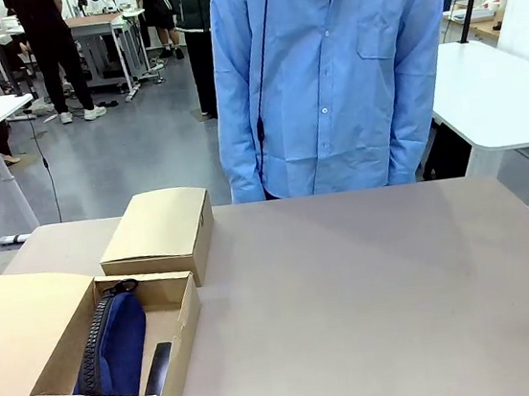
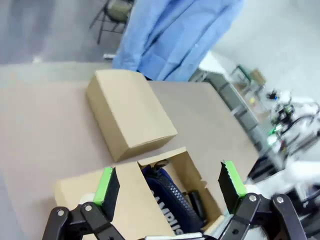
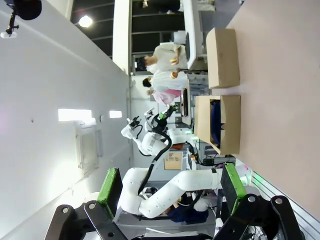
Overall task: Place items inside the box.
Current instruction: Close the lid of the Mailer Box closest to the robot.
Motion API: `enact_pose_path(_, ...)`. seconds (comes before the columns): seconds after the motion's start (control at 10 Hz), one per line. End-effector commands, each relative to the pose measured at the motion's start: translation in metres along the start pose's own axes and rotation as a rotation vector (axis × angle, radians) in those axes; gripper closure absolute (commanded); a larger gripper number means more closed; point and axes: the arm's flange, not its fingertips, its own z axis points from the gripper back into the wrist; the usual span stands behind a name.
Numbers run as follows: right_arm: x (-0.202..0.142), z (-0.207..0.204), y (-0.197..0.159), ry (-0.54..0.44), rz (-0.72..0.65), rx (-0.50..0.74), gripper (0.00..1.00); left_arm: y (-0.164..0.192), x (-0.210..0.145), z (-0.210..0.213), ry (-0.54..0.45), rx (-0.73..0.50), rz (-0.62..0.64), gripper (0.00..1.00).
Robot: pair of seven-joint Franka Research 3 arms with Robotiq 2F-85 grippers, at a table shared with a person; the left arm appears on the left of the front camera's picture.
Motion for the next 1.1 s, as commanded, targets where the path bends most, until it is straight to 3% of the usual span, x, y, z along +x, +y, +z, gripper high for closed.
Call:
enact_pose_path(0.0, 0.000, 0.001, 0.005, -0.003, -0.018, 0.017, 0.00, -0.013, -0.008, -0.019, -0.158, -0.041, -0.550, 0.00)
enact_pose_path(0.3, 0.000, 0.001, 0.005, -0.003, -0.018, 0.017, 0.00, -0.027, -0.018, -0.043, 0.114, -0.039, -0.699, 0.00)
enact_pose_path(0.4, 0.000, 0.001, 0.005, -0.003, -0.018, 0.017, 0.00, -0.028, 0.013, -0.025, 0.058, -0.061, -0.506, 0.00)
enact_pose_path(0.6, 0.000, 0.001, 0.005, -0.003, -0.018, 0.017, 0.00, -0.028, 0.013, -0.025, 0.058, -0.061, -0.506, 0.00)
enact_pose_path(0.7, 0.000, 0.001, 0.005, -0.003, -0.018, 0.017, 0.00, -0.026, 0.010, -0.031, 0.096, -0.068, -0.593, 0.00)
enact_pose_path(0.8, 0.000, 0.001, 0.005, -0.003, -0.018, 0.017, 0.00, -0.013, 0.001, -0.050, 0.172, -0.226, -0.796, 0.00)
enact_pose_path(0.9, 0.000, 0.001, 0.005, -0.003, -0.018, 0.017, 0.00, 0.014, -0.006, -0.057, 0.216, -0.405, -1.078, 0.00)
enact_pose_path(1.0, 0.000, 0.001, 0.005, -0.003, -0.018, 0.017, 0.00, 0.032, -0.005, -0.047, 0.244, -0.429, -1.142, 0.00)
